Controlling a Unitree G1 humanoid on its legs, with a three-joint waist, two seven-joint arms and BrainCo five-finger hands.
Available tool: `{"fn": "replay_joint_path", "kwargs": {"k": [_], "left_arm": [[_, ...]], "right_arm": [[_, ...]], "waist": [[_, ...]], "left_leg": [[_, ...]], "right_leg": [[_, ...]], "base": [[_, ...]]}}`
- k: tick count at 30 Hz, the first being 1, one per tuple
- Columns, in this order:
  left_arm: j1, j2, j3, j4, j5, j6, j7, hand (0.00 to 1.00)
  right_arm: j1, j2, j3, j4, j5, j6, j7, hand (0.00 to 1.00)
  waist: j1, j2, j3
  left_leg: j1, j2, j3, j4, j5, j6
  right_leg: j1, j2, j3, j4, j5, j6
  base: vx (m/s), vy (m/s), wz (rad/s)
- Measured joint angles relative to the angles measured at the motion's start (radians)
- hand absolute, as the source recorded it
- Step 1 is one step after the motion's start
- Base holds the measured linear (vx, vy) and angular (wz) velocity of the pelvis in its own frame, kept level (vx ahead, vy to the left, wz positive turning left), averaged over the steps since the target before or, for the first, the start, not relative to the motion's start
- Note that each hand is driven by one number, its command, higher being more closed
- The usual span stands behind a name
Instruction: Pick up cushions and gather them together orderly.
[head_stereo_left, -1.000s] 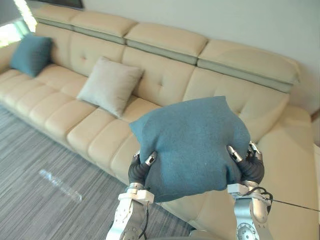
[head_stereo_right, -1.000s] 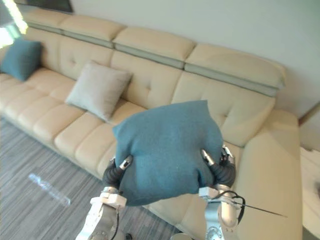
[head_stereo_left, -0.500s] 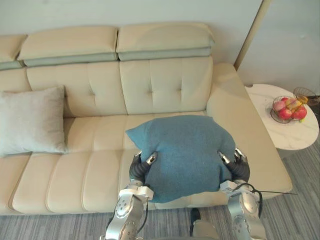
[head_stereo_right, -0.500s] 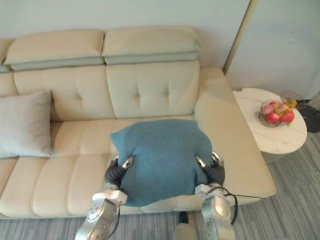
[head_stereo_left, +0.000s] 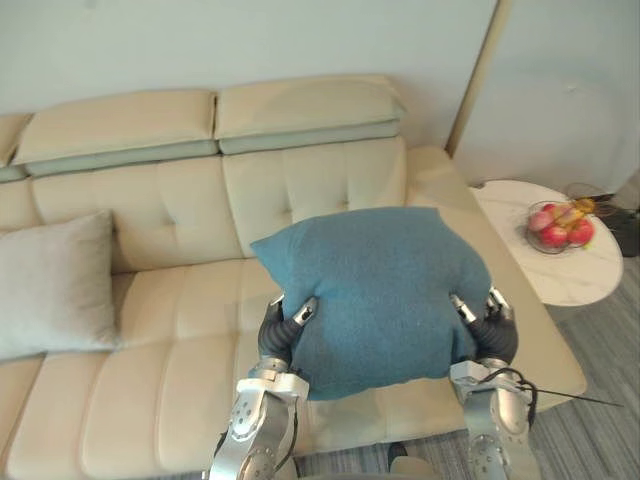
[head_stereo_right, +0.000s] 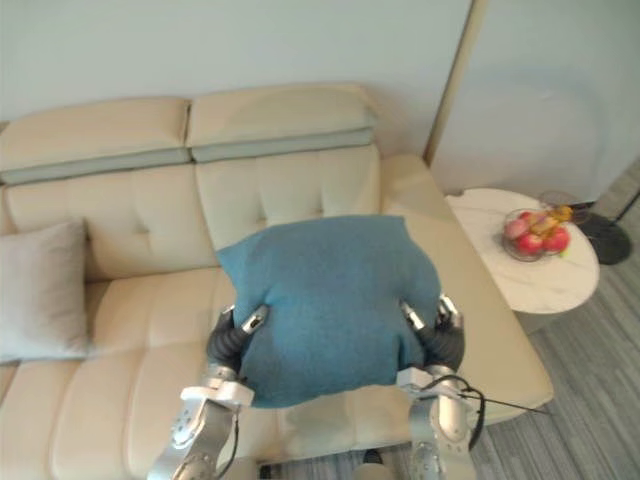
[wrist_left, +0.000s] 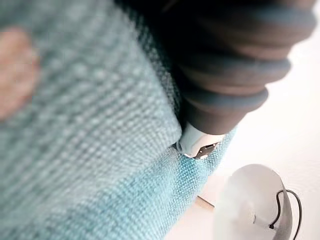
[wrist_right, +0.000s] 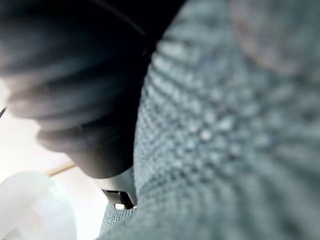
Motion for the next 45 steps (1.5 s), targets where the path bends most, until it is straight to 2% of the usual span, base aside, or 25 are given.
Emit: {"fn": "replay_joint_path", "kwargs": {"k": [3,9,12,15,20,24,26,30,31,35,36,37,40,43,45], "left_arm": [[0.000,0.008,-0.002,0.017,0.000,0.000,0.001,1.00],[0.001,0.016,-0.018,0.054,0.003,0.001,0.010,1.00],[0.001,0.016,-0.019,0.054,0.009,0.003,0.022,1.00],[0.000,0.017,-0.019,0.054,0.009,0.004,0.030,1.00],[-0.038,0.017,-0.014,0.054,0.044,0.003,0.073,1.00],[-0.150,0.016,0.010,0.054,0.070,-0.004,0.122,1.00],[-0.272,0.016,0.029,0.053,0.081,-0.021,0.176,1.00],[-0.446,0.010,0.055,0.039,0.090,-0.031,0.256,1.00],[-0.557,0.005,0.069,0.039,0.111,-0.037,0.306,1.00],[-0.827,0.005,0.111,0.055,0.149,-0.081,0.387,1.00],[-0.946,0.010,0.133,0.088,0.160,-0.112,0.411,1.00],[-1.068,0.027,0.149,0.135,0.168,-0.142,0.429,1.00],[-1.340,0.096,0.178,0.300,0.174,-0.193,0.453,1.00],[-1.547,0.128,0.216,0.533,0.166,-0.195,0.462,1.00],[-1.607,0.135,0.243,0.628,0.162,-0.182,0.463,1.00]], "right_arm": [[-0.002,-0.003,0.000,0.020,-0.003,0.003,0.000,1.00],[-0.027,-0.019,-0.002,0.120,-0.036,0.016,0.000,1.00],[-0.033,-0.020,-0.002,0.147,-0.038,0.018,0.000,1.00],[-0.039,-0.020,-0.002,0.159,-0.040,0.019,0.000,1.00],[-0.072,-0.018,0.001,0.172,-0.124,0.017,-0.032,1.00],[-0.208,-0.021,0.009,0.210,-0.159,0.015,-0.079,1.00],[-0.335,-0.031,0.013,0.203,-0.192,0.013,-0.127,1.00],[-0.512,-0.084,0.032,0.182,-0.201,0.016,-0.210,1.00],[-0.618,-0.115,0.034,0.181,-0.241,0.016,-0.265,1.00],[-0.885,-0.186,0.027,0.180,-0.317,0.015,-0.363,1.00],[-0.994,-0.216,0.020,0.182,-0.356,0.015,-0.404,1.00],[-1.104,-0.245,0.009,0.194,-0.395,0.012,-0.435,1.00],[-1.361,-0.318,0.005,0.325,-0.481,-0.004,-0.495,1.00],[-1.564,-0.346,0.003,0.529,-0.508,0.009,-0.517,1.00],[-1.621,-0.350,0.004,0.607,-0.507,0.024,-0.521,1.00]], "waist": [[0.000,0.000,-0.002],[-0.009,0.031,-0.029],[-0.011,0.031,-0.029],[-0.013,0.019,-0.041],[-0.013,-0.011,-0.033],[0.004,-0.036,0.033],[0.018,-0.042,0.099],[0.042,-0.029,0.117],[0.043,-0.020,0.122],[0.043,0.001,0.140],[0.041,0.010,0.152],[0.040,0.019,0.190],[0.032,0.028,0.226],[0.015,0.032,0.272],[0.011,0.034,0.287]], "left_leg": [[0.024,-0.019,0.007,-0.033,0.005,0.007],[0.055,-0.021,-0.039,-0.123,0.048,0.000],[0.077,-0.016,-0.067,-0.157,0.062,-0.003],[0.084,-0.015,-0.077,-0.174,0.068,-0.005],[0.064,-0.016,-0.110,-0.189,0.098,-0.006],[-0.020,-0.004,-0.117,-0.164,0.125,-0.013],[-0.140,0.007,-0.115,-0.083,0.126,-0.018],[-0.312,0.025,-0.125,0.003,0.112,-0.047],[-0.366,0.030,-0.137,0.015,0.124,-0.062],[-0.465,0.044,-0.156,0.017,0.169,-0.080],[-0.498,0.042,-0.168,0.008,0.188,-0.079],[-0.500,0.041,-0.173,-0.024,0.215,-0.079],[-0.547,0.043,-0.187,-0.116,0.290,-0.083],[-0.586,0.040,-0.198,-0.159,0.329,-0.081],[-0.612,0.039,-0.201,-0.167,0.337,-0.076]], "right_leg": [[0.005,-0.014,0.000,-0.005,-0.003,0.004],[0.034,-0.001,-0.028,-0.067,0.011,0.014],[0.064,0.009,-0.037,-0.095,0.026,0.011],[0.071,0.013,-0.039,-0.123,0.040,0.012],[0.062,0.013,-0.069,-0.118,0.046,0.009],[-0.045,0.022,-0.072,-0.023,0.039,-0.003],[-0.182,0.026,-0.069,0.095,0.020,-0.017],[-0.375,0.033,-0.071,0.221,-0.013,-0.037],[-0.438,0.033,-0.080,0.261,-0.018,-0.045],[-0.553,0.041,-0.095,0.309,-0.015,-0.062],[-0.595,0.040,-0.099,0.326,-0.009,-0.061],[-0.610,0.039,-0.104,0.329,-0.003,-0.062],[-0.687,0.043,-0.117,0.317,0.025,-0.071],[-0.733,0.042,-0.128,0.308,0.047,-0.072],[-0.754,0.041,-0.133,0.296,0.054,-0.068]], "base": [[0.07,0.057,-0.06],[0.03,-0.049,0.09],[0.01,-0.053,0.01],[-0.02,-0.019,0.03],[-0.04,-0.017,0.18],[-0.17,-0.050,0.09],[-0.23,-0.057,0.04],[-0.23,-0.097,0.03],[-0.17,-0.123,0.15],[-0.13,-0.106,0.09],[-0.06,-0.069,0.16],[-0.05,-0.062,0.16],[-0.07,-0.051,0.13],[-0.02,-0.036,0.11],[0.01,-0.009,0.08]]}}
